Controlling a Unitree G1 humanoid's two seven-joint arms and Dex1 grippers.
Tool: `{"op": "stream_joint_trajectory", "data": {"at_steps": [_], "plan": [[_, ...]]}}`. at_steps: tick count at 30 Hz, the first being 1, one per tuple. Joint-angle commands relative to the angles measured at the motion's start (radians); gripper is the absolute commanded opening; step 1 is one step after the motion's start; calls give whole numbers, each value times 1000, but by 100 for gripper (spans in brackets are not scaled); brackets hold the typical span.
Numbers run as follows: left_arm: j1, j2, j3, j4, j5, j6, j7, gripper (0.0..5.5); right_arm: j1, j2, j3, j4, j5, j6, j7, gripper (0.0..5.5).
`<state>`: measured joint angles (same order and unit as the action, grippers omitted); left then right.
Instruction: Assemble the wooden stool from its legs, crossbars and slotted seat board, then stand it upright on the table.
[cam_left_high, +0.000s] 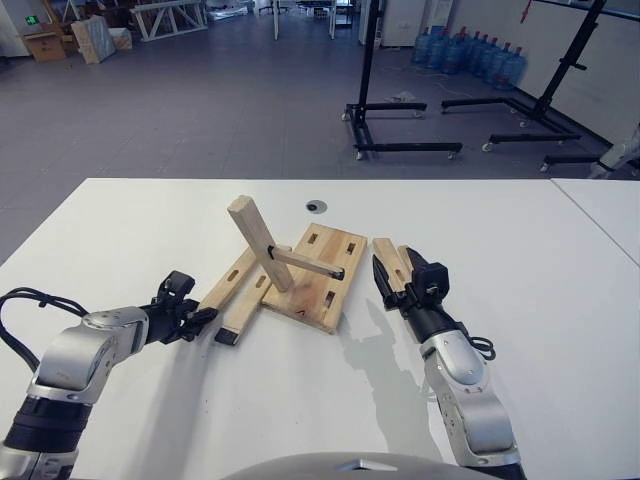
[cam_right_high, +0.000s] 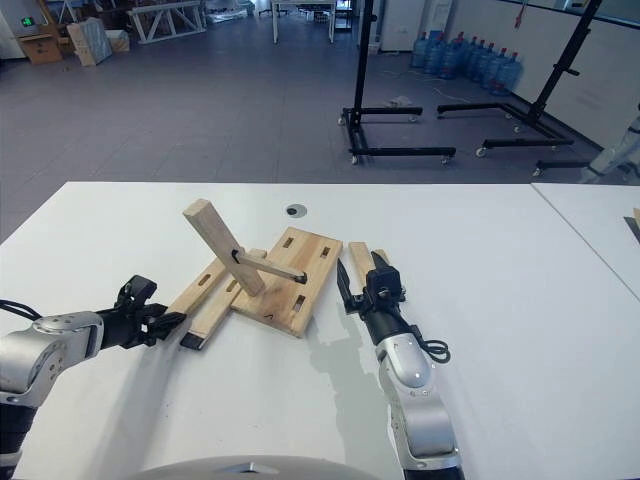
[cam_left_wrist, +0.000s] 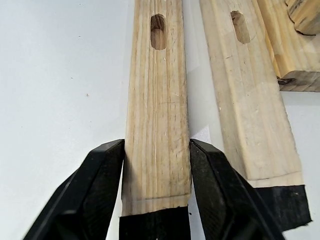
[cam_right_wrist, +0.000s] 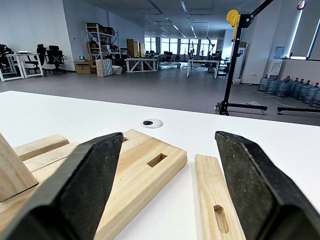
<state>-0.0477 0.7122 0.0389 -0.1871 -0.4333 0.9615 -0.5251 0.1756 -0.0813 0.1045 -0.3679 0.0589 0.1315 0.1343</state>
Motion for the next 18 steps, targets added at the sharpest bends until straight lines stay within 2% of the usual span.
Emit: {"op": "stream_joint_trajectory", "data": {"at_steps": [1,5,13,18], "plan": [[-88,-91,90,-12,-37,-38,45,202,-21,-5,-8,8,0,7,3,338],[-213,-187,185,-68,-65,-126,122,201,-41,-5,-24,13,13,15,6,338],[-189,-202,153,-109,-42,-149,139,201,-46,-2,-35,14,15,16,10,338],[-312,-226,193,-117,-44,-195,182,201,-104,-8,-76,-6,52,61,12,338]]}}
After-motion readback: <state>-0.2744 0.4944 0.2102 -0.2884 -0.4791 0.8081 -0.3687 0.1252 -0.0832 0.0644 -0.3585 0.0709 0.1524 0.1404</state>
